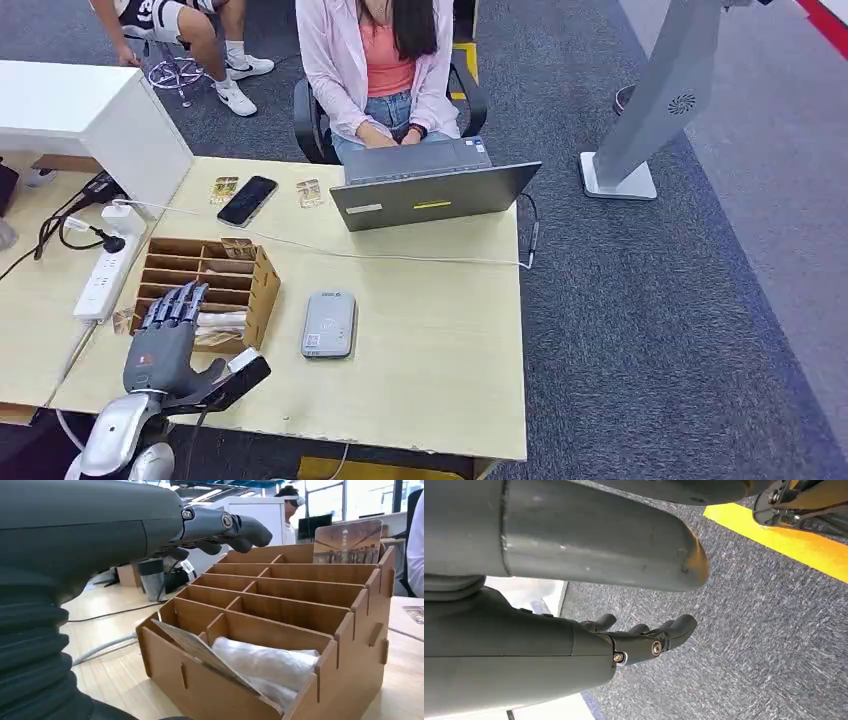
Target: Pass the card to the sensor for recognition and then transmit it.
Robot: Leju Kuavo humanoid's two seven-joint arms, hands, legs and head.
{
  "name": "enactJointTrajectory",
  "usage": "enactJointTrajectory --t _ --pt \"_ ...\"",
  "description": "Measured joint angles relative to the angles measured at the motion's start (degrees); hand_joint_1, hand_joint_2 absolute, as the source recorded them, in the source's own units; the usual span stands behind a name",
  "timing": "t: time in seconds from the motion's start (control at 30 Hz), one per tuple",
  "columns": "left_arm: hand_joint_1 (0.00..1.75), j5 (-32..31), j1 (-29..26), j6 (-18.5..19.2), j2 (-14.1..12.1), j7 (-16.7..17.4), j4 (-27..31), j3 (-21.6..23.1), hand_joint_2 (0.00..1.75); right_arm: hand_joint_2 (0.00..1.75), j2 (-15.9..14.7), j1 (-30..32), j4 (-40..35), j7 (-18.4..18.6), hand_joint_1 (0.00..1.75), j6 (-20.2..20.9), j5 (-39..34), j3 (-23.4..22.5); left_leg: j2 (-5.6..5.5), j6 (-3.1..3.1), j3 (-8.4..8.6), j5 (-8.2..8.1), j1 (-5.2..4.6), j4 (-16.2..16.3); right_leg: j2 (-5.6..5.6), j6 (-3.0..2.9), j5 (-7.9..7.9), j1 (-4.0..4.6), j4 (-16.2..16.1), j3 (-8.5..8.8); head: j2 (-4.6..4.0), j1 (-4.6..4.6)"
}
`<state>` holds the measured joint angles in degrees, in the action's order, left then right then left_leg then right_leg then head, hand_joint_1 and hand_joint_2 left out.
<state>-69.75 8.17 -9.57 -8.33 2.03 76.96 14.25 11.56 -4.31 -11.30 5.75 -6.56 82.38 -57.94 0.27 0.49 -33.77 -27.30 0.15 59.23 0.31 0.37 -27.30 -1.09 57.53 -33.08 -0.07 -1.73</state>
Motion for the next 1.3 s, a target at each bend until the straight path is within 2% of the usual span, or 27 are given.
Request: enactJointTrajectory --t 0.03,0.07,0.1,0.93,1.3 --pt "0.00 0.0 0.0 0.0 0.0 0.0 0.0 0.0 1.75 0.00 0.0 0.0 0.0 0.0 0.00 0.0 0.0 0.0 0.00 0.00 0.00 0.00 0.00 0.0 0.00 0.00 0.00 0.00 0.0 0.00 0.00 0.00" --pt "0.77 0.0 0.0 0.0 0.0 0.0 0.0 0.0 1.75 0.00 0.0 0.0 0.0 0.0 0.00 0.0 0.0 0.0 0.00 0.00 0.00 0.00 0.00 0.0 0.00 0.00 0.00 0.00 0.0 0.00 0.00 0.00" --pt "1.75 0.0 0.0 0.0 0.0 0.0 0.0 0.0 1.75 0.00 0.0 0.0 0.0 0.0 0.00 0.0 0.1 0.0 0.00 0.00 0.00 0.00 0.00 0.0 0.00 0.00 0.00 0.00 0.0 0.00 0.00 -0.02" --pt "1.75 1.6 0.3 -0.4 0.0 -1.0 -0.1 0.0 1.75 0.00 0.0 0.0 0.0 0.0 0.00 0.0 0.5 0.1 0.00 0.00 0.00 0.00 0.00 0.0 0.00 0.00 0.00 0.00 0.0 0.00 0.00 0.00" --pt "1.75 2.3 3.7 -0.5 -0.9 -0.9 -1.1 -1.2 1.75 0.00 0.0 0.0 0.0 -0.1 0.00 0.2 0.9 0.3 -0.01 0.00 0.00 0.02 0.01 0.0 -0.01 -0.01 0.01 0.00 0.0 0.01 0.00 0.00"
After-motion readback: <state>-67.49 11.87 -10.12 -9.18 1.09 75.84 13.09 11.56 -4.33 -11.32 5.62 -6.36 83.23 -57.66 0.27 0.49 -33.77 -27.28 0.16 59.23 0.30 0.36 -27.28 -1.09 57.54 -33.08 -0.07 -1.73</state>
